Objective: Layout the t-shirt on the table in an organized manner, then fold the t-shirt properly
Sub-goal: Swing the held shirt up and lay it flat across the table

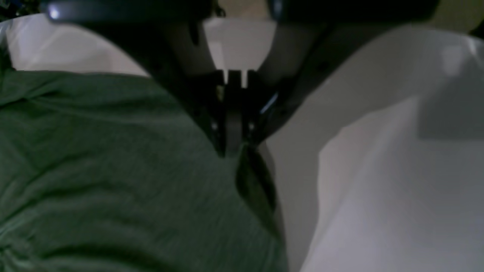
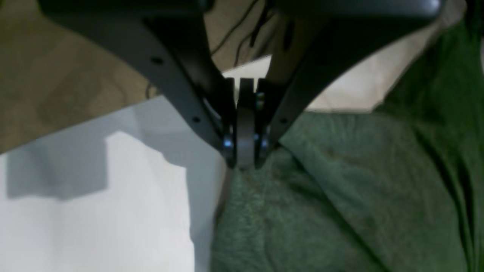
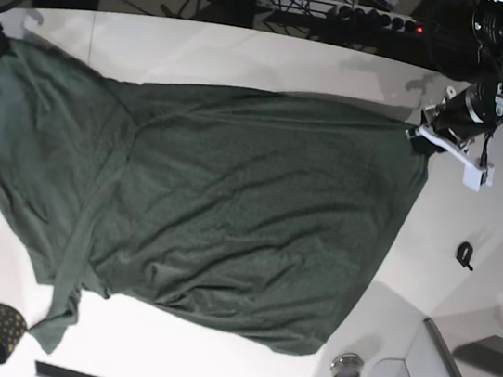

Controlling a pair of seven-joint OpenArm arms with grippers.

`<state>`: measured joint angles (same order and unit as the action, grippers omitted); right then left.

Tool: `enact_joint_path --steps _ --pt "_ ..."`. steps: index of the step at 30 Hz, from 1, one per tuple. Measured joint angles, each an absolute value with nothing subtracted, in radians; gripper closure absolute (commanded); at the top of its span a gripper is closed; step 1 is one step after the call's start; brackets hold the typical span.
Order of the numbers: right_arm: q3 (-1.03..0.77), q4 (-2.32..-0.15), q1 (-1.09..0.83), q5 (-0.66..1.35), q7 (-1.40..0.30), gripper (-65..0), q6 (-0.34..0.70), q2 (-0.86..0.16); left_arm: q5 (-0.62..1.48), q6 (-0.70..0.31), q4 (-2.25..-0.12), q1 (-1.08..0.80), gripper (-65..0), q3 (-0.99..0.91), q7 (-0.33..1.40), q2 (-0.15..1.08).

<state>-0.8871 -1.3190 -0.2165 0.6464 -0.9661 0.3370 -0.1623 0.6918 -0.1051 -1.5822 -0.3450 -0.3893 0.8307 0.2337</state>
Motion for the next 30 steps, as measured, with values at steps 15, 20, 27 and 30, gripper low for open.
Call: enact_joint_path --steps 15,20,27,30 --pt "-0.884 -1.301 -0.239 0.634 -0.991 0.0 0.337 -0.188 0.694 -0.105 -1.611 -0.464 0.0 -0.391 0.766 0.233" --pt "-0.884 -1.301 -0.227 0.633 -0.994 0.0 0.337 -0.223 0.696 -0.104 -1.614 -0.451 0.0 -0.392 0.768 0.237" --pt "-0.727 -1.265 -0.076 0.63 -1.005 0.0 0.334 -0.31 0.638 -0.08 -1.556 -0.246 0.0 -0.3 0.775 0.247" --pt "-0.579 -1.138 0.113 0.643 -0.963 0.0 0.337 -0.38 0.501 -0.06 -1.482 -0.076 0.0 -0.185 0.774 0.25"
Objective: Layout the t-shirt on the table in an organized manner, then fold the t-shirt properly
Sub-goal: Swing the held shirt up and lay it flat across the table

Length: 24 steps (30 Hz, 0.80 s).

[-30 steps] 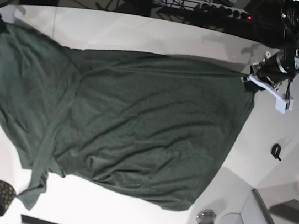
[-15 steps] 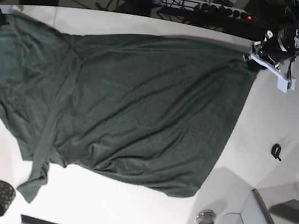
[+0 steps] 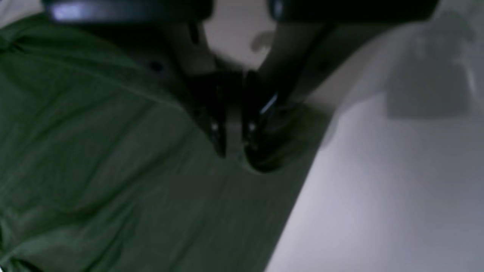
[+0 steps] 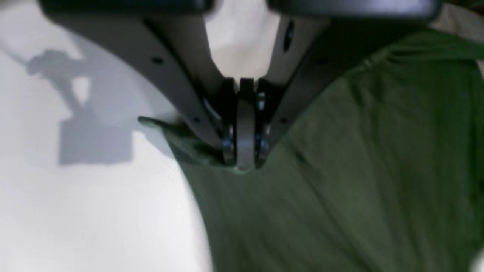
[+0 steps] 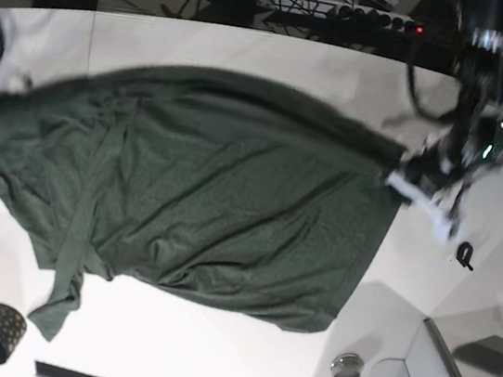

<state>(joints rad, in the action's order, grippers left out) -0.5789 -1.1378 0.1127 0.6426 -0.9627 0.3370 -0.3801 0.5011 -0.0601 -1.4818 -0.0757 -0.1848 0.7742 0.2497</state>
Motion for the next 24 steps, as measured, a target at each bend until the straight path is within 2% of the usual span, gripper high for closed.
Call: enact_joint_path --steps 6,8,11,14,17,19,22,24 --pt "-0.33 -0.864 0.475 0.628 -0.818 0.0 0.345 -0.488 0.426 -0.05 -1.273 0.262 0.0 -0.104 0.783 0.219" --pt "-0.316 -0.873 0.573 0.632 -0.806 0.0 0.357 -0.522 0.429 -0.052 -1.254 0.364 0.0 -0.105 0.789 0.218" --pt "-0.316 -0.97 0.697 0.634 -0.854 0.0 0.429 -0.591 0.429 -0.049 -1.299 0.509 0.0 -0.103 0.815 0.224" --pt "-0.317 -1.102 0.764 0.645 -0.919 0.0 0.45 -0.655 0.43 -0.052 -1.45 0.624 0.0 -0.109 0.97 0.231" --pt "-0.363 -1.265 0.762 0.643 -1.056 0.0 0.456 -0.672 0.448 -0.056 -1.647 0.676 0.0 -0.169 1.063 0.216" --pt "-0.478 -1.394 0.689 0.662 -1.143 0.0 0.461 -0.648 0.445 -0.057 -1.749 0.645 0.0 -0.228 1.124 0.202" --pt "-0.706 -1.584 0.491 0.648 -1.221 0.0 0.462 -0.585 0.428 -0.052 -1.858 0.468 0.0 -0.31 1.153 0.202" --pt "-0.789 -1.672 0.343 0.648 -1.231 0.0 0.463 -0.548 0.428 -0.075 -1.916 0.32 0.0 -0.318 1.159 0.198"
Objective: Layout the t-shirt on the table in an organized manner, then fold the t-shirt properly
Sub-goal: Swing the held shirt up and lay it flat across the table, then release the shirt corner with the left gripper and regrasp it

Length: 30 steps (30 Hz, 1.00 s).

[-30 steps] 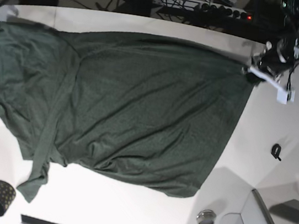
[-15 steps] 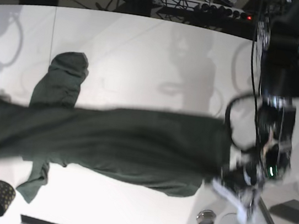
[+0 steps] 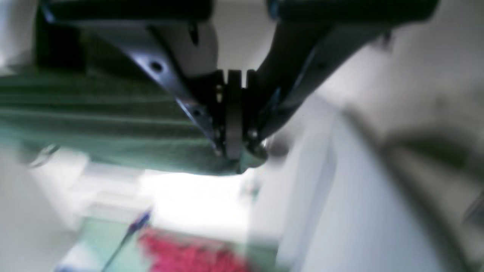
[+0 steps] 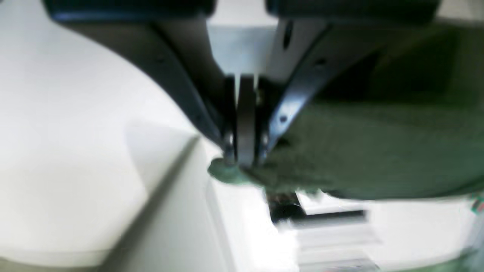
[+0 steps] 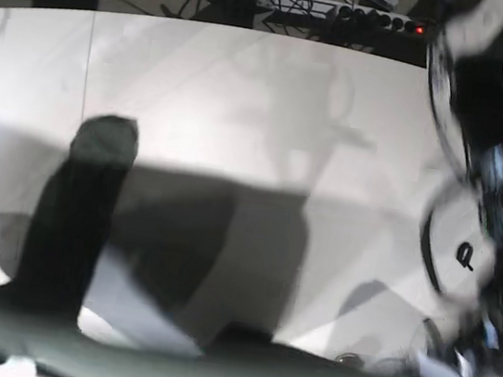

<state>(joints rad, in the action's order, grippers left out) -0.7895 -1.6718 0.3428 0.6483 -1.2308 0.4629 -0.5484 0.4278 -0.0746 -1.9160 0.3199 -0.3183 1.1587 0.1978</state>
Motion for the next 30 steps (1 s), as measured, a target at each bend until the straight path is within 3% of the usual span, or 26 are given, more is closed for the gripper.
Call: enact_joint_path --steps 5,8,12,19,30 --pt "-0.849 -1.736 0.013 0.64 -1.197 0.0 0.462 -0.373 0.424 -0.134 -1.922 0.014 0.0 -0.355 1.129 0.188" --pt "-0.825 -1.687 -0.127 0.64 -1.068 0.0 0.464 -0.289 0.412 -0.149 -1.92 -0.149 0.0 -0.364 0.991 0.193" --pt "-0.73 -1.518 -0.207 0.645 -0.926 0.0 0.464 -0.292 0.426 -0.159 -1.867 -0.268 0.0 -0.359 0.9 0.191" --pt "-0.727 -1.332 -0.244 0.632 -0.837 0.0 0.461 -0.291 0.419 -0.158 -1.718 -0.361 0.0 -0.357 0.853 0.204" --pt "-0.733 -1.172 -0.214 0.632 -0.817 -0.2 0.457 -0.296 0.423 -0.157 -1.625 -0.434 0.0 -0.352 0.766 0.197"
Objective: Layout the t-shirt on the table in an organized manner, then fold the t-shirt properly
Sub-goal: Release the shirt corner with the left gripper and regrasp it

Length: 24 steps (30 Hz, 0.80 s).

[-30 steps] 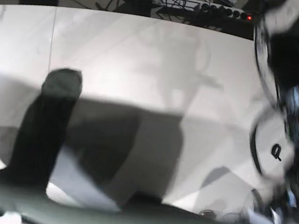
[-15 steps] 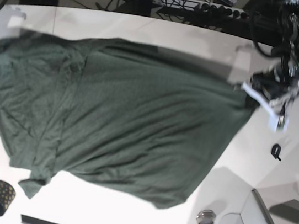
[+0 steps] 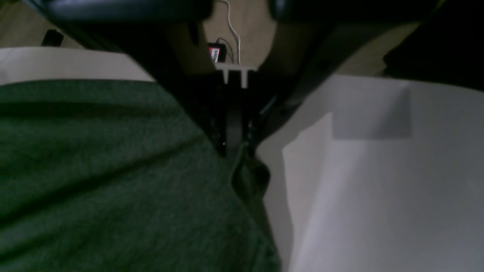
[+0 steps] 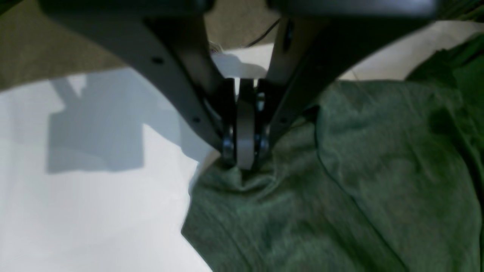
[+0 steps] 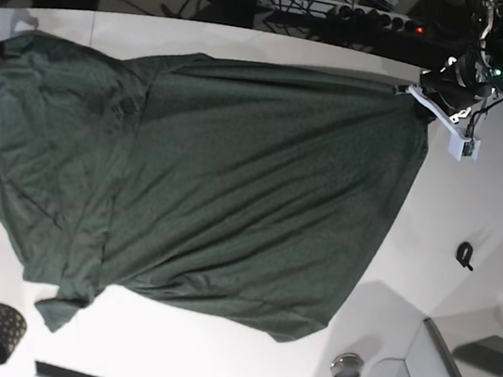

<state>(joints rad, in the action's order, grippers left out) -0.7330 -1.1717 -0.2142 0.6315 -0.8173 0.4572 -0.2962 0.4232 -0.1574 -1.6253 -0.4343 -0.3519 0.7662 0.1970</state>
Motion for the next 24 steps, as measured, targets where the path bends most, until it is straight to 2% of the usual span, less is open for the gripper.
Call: enact_joint_path --steps 3,6,12,13,15,16,19,21,24 --pt "-0.75 -1.163 -0.211 0.635 -0.816 -1.4 0.457 -0.293 0.423 -0.157 -1.626 -0.435 0.0 -0.352 0.767 0.197" --pt "-0.809 -1.161 -0.215 0.635 -0.823 -8.1 0.457 -0.295 0.423 -0.157 -1.629 -0.435 0.0 -0.352 0.771 0.197" --pt "-0.865 -1.161 -0.215 0.63 -0.854 -33.8 0.457 -0.296 0.426 -0.154 -1.633 -0.454 0.0 -0.355 0.774 0.197" --pt "-0.871 -1.161 -0.215 0.63 -0.863 -37.2 0.457 -0.295 0.427 -0.154 -1.633 -0.458 -5.4 -0.36 0.773 0.197" --pt "-0.873 -1.161 -0.215 0.629 -0.864 -41.4 0.457 -0.296 0.426 -0.155 -1.635 -0.465 -25.8 -0.361 0.771 0.197" --pt "-0.875 -1.163 -0.215 0.627 -0.864 -42.2 0.457 -0.296 0.43 -0.154 -1.639 -0.471 -36.5 -0.361 0.772 0.197" --pt "-0.875 -1.17 -0.215 0.631 -0.863 -42.3 0.457 -0.295 0.431 -0.159 -1.655 -0.498 -58.3 -0.388 0.776 0.193" --pt "-0.889 -1.209 -0.226 0.628 -0.872 -42.6 0.456 -0.293 0.434 -0.157 -1.662 -0.505 -65.0 -0.456 0.774 0.17" --pt "-0.921 -1.297 -0.247 0.625 -0.869 -42.8 0.453 -0.291 0.423 -0.152 -1.663 -0.505 -65.0 -0.528 0.775 0.153"
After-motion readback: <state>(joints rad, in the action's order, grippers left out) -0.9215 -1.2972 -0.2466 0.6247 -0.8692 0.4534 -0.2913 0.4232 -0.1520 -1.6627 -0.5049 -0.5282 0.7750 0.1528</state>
